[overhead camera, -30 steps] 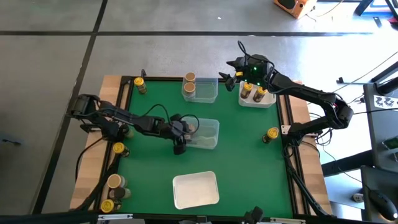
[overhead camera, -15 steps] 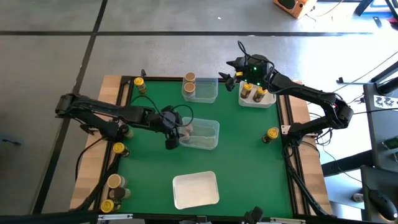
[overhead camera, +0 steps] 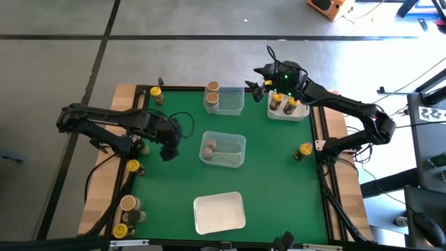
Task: Sort spices by type
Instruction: Put the black seasoning bottle into the bottom white bin
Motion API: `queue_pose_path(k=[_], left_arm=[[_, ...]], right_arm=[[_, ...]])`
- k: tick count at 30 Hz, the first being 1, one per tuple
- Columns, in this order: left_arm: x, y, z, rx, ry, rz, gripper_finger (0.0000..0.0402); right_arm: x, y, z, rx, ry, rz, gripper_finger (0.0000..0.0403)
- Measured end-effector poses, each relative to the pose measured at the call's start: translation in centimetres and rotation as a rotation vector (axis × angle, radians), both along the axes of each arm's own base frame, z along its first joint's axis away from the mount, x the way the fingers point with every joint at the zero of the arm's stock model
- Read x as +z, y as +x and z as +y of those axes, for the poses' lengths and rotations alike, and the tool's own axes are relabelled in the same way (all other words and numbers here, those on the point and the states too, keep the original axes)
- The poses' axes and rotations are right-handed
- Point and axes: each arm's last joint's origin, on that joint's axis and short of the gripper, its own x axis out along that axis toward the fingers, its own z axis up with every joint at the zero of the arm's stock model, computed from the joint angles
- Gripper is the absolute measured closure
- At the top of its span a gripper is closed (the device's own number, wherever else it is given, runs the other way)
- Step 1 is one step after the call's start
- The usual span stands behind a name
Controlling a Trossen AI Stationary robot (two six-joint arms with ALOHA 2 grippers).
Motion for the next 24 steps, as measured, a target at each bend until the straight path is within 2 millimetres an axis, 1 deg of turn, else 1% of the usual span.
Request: queue_pose_path(k=[2,4,9,15,17,20,24], left_arm=[[-0.1,-1.0,0.1,0.045,0.002,0.09,0.0135],[-0.3,-1.6,0.1,0.089,0.005,0.144,0.0135],[-0.5,-1.7,0.6,0.127,0.068,0.155,0.0135],[-0.5,-2.4,1.5,0.215,0.069,0.211,0.0132],[-0.5,-2.3,1.7,0.24,0.066,0.203,0.0123],[-0.5,-2.4,2.0,0.269,0.06,0.201,0.01],[-0.5,-2.4,2.2,0.266,0.06,0.206,0.0068]], right_arm=[[0.0,0.0,0.0,0.0,0.0,-0.001,0.0084],[0.0,0.0,0.0,0.001,-0.001,-0.003,0.0084],[0.1,0.0,0.0,-0.001,0.001,-0.012,0.0084],[0.1,0.0,0.0,-0.002,0.004,-0.015,0.0084],[0.1,0.0,0.0,-0.002,0.002,-0.018,0.0084],[0.1,0.0,0.0,-0.002,0.001,-0.019,0.0084],[0.1,0.0,0.0,-0.002,0.001,-0.019,0.0084]])
